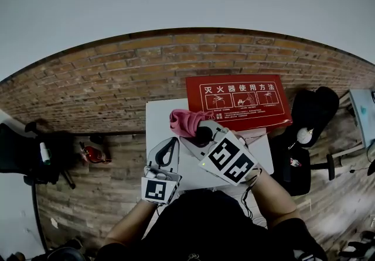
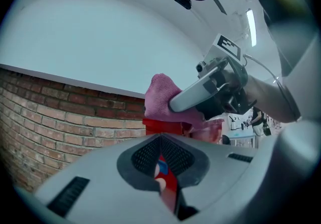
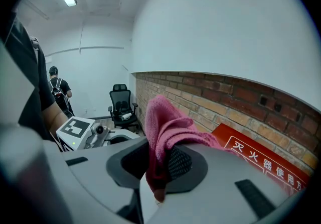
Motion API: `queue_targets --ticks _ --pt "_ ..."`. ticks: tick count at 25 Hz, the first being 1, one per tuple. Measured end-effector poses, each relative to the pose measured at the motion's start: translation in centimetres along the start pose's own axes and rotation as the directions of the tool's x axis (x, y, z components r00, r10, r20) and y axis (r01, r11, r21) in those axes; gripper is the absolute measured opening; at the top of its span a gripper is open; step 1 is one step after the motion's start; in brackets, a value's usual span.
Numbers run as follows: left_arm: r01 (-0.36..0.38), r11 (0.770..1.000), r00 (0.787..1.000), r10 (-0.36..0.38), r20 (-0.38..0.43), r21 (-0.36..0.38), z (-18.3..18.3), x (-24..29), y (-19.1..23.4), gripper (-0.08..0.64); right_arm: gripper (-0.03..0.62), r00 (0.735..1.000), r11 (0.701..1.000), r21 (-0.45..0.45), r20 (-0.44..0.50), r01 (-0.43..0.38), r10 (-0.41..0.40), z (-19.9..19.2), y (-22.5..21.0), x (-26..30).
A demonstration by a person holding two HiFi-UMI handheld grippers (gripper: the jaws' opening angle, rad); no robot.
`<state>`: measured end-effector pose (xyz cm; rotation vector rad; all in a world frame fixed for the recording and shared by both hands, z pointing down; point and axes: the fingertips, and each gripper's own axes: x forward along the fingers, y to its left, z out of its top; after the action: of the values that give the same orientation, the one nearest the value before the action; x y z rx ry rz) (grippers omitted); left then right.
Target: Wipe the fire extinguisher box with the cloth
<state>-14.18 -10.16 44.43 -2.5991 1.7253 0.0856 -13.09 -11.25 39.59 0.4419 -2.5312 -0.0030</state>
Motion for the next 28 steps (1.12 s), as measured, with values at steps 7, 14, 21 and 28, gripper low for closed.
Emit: queue_targets --ticks 7,14,21,28 --pt "0.008 1.0 1.0 -0.008 -0.002 -0.012 -0.5 -1.4 1.3 0.035 0.074 0.982 0.998 0.033 0.178 0.062 -0.067 2.1 0.3 -0.3" --pt "0.037 0.999 0.999 -0.035 0.031 -0.035 0.1 -2.1 0.8 0.035 0.074 0.856 0.976 0.184 0.479 0.12 -0.196 3.5 -0.9 -5.7" --pt "0.087 0.995 0.992 -0.083 0.091 -0.051 2.3 -1.5 -2.3 0.034 0.074 0.703 0.927 0.35 0.626 0.133 -0.337 1.1 -2.5 -12.7" --pt "0.099 0.995 0.986 -0.095 0.14 -0.022 4.3 0.1 -6.7 0.034 0.074 0.647 0.906 0.399 0.655 0.143 -0.391 -2.2 -4.9 -17.5"
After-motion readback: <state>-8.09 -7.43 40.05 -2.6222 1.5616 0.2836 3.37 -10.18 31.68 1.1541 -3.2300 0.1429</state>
